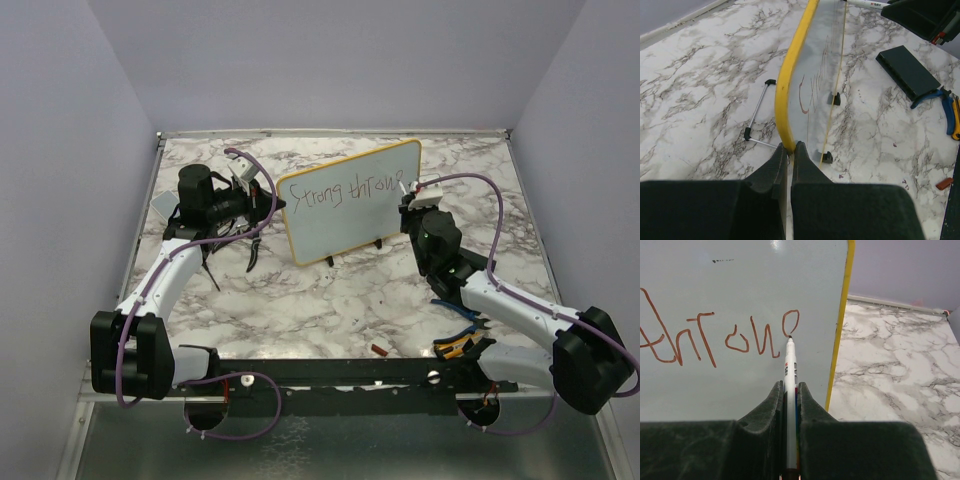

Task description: Write a sentence on the whiteboard

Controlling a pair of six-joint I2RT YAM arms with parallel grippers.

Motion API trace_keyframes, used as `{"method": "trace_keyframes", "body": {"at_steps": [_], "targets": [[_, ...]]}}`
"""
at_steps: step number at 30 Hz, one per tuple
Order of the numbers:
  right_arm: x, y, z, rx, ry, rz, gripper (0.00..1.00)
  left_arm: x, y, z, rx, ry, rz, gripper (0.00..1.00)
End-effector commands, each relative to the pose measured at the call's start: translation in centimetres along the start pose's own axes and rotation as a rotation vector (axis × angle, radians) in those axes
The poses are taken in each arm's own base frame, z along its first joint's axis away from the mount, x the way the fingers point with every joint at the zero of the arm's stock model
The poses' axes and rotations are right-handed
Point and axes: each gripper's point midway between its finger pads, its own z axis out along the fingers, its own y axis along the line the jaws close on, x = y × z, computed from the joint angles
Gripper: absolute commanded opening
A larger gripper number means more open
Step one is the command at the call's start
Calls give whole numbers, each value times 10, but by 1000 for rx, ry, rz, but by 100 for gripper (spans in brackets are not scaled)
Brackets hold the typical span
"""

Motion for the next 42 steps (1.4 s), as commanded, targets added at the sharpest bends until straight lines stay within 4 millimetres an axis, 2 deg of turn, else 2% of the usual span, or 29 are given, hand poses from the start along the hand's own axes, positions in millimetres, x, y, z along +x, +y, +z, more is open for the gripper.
{"method": "trace_keyframes", "body": {"at_steps": [1,7,18,27,30,35,37,42], "targets": [[-11,-5,5,32,-25,-2,1,7,8,-3,-43,16,40,0],[-2,-2,6,25,-1,1,1,7,8,-3,-41,16,40,0],[42,7,-4,-27,113,16,1,6,7,-2,-39,15,41,0],[52,23,-7,-101,138,54,1,6,8,-2,-40,14,41,0],[47,27,-9,-132,123,66,1,6,8,-2,-40,14,41,0],[24,31,-14,-177,62,93,1,7,8,-2,-41,15,40,0],[12,27,-17,-171,32,106,1,7,8,-2,-41,15,41,0],[-17,2,-30,-90,-41,124,1,6,7,-2,-41,14,41,0]]}}
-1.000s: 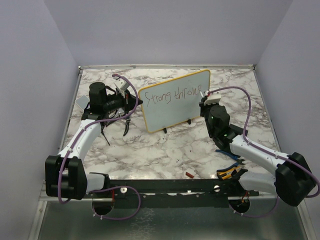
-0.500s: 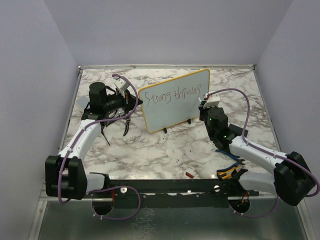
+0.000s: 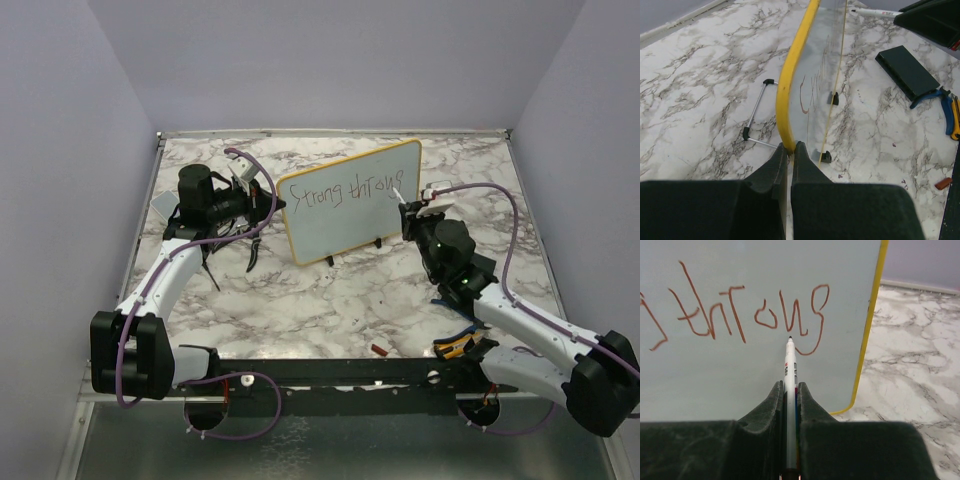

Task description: Write a sentence on the whiteboard

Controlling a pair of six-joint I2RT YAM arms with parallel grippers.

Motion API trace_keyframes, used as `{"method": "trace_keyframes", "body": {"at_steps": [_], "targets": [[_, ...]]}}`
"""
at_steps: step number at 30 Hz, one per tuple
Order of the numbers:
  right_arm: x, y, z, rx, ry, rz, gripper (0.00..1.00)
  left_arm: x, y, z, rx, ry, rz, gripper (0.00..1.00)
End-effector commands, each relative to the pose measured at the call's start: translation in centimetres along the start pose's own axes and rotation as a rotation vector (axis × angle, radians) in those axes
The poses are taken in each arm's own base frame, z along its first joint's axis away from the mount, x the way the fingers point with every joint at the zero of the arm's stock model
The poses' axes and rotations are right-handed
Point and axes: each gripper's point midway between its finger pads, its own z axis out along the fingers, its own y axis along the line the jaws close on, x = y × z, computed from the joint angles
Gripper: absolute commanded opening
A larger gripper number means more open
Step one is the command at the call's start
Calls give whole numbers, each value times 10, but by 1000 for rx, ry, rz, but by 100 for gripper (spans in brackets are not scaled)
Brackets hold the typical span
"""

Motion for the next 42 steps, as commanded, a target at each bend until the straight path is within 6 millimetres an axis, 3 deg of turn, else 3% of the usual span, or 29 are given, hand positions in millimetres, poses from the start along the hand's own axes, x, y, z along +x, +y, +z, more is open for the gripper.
{"method": "trace_keyframes", "body": {"at_steps": [1,9,22,27,42], "targets": [[-27,-15,-14,55,-65,14,1,7,8,-2,-42,15,43,0],[-52,-36,-8,165,-133,-41,1,6,7,-3,-40,13,43,0],[-83,-38,15,143,-206,-55,1,7,7,-3,-39,14,42,0],[-76,-34,22,117,-188,-58,1,7,7,-2,-38,15,41,0],[-31,-37,30,119,-80,-58,1,6,6,-3,-37,12,44,0]]}}
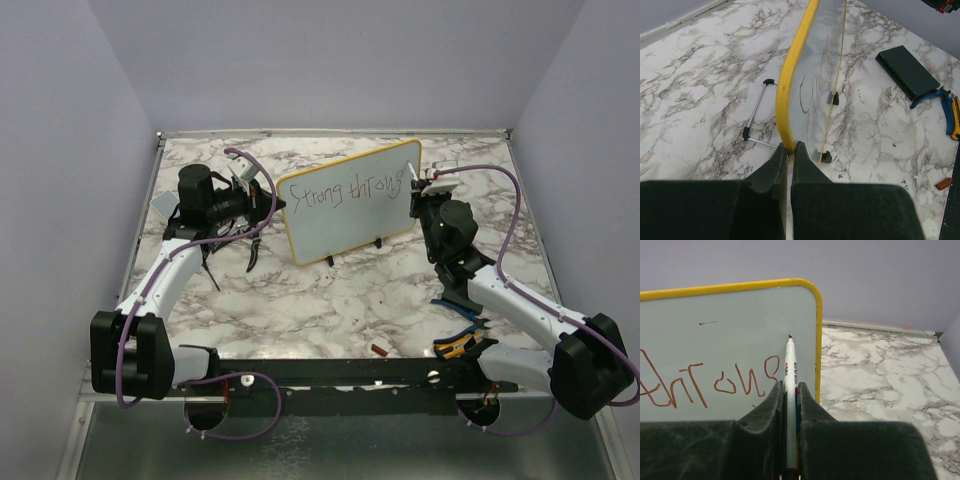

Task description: Write a sentence on the whiteboard

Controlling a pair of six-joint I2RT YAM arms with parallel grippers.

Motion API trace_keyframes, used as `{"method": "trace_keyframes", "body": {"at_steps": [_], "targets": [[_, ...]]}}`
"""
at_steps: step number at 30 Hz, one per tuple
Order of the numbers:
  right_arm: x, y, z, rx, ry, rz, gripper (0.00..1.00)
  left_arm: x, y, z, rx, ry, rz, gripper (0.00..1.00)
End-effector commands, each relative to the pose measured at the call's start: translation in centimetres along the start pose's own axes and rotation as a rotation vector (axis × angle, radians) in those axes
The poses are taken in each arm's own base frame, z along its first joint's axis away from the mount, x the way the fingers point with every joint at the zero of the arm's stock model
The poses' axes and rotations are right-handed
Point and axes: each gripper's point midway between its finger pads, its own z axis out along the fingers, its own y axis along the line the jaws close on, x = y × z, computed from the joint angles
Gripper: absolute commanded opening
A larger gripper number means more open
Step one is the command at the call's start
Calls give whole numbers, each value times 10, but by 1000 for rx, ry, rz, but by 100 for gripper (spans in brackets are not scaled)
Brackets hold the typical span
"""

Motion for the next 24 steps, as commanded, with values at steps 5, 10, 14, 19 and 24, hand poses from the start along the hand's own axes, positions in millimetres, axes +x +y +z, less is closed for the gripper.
{"method": "trace_keyframes", "body": {"at_steps": [5,10,14,19,24], "targets": [[31,4,-5,-20,77,21,1,5,6,-3,-37,10,46,0],[48,6,-13,-35,123,35,1,4,6,-3,-36,9,48,0],[60,8,-18,-41,159,58,1,4,6,-3,-35,9,48,0],[71,8,-21,-43,188,64,1,3,6,-4,-37,7,48,0],[61,7,-18,-36,162,61,1,3,5,-4,-36,7,49,0]]}}
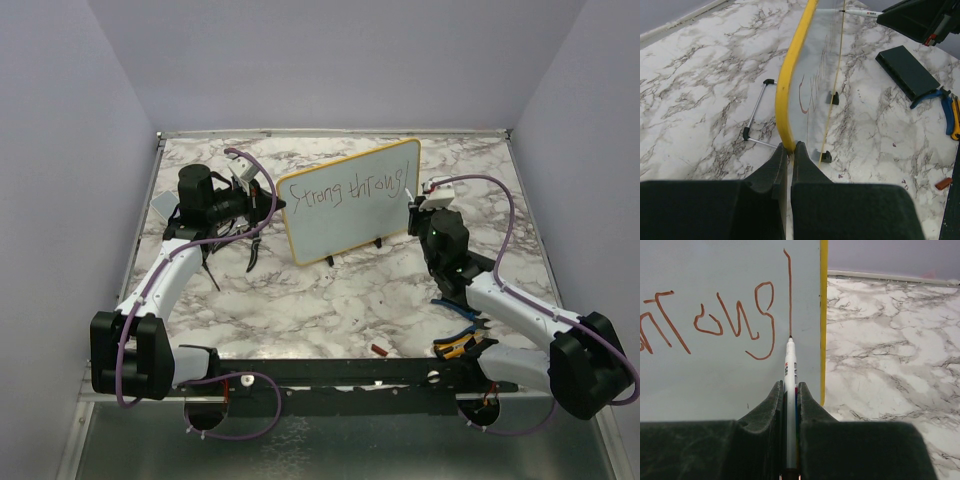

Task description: Write a sentence on the whiteboard

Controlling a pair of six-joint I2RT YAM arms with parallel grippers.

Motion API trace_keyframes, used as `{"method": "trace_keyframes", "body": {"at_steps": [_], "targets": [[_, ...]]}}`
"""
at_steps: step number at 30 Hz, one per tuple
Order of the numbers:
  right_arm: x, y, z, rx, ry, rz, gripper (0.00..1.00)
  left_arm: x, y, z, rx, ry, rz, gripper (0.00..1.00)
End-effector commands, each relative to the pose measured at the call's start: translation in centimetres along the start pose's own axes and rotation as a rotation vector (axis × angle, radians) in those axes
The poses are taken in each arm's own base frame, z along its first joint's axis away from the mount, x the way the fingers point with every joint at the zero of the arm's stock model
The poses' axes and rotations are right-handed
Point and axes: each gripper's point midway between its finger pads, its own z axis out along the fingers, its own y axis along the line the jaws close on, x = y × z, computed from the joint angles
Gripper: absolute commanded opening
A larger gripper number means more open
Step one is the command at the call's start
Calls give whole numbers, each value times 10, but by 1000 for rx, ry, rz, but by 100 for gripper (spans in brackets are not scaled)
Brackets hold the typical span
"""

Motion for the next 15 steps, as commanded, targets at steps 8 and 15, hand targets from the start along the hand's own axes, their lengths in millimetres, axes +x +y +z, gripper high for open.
{"method": "trace_keyframes", "body": {"at_steps": [8,15], "targets": [[-33,-2,4,9,-64,-24,1,4,6,-3,-38,8,47,0],[-48,-9,8,50,-98,-54,0,5,6,-3,-37,9,46,0]]}}
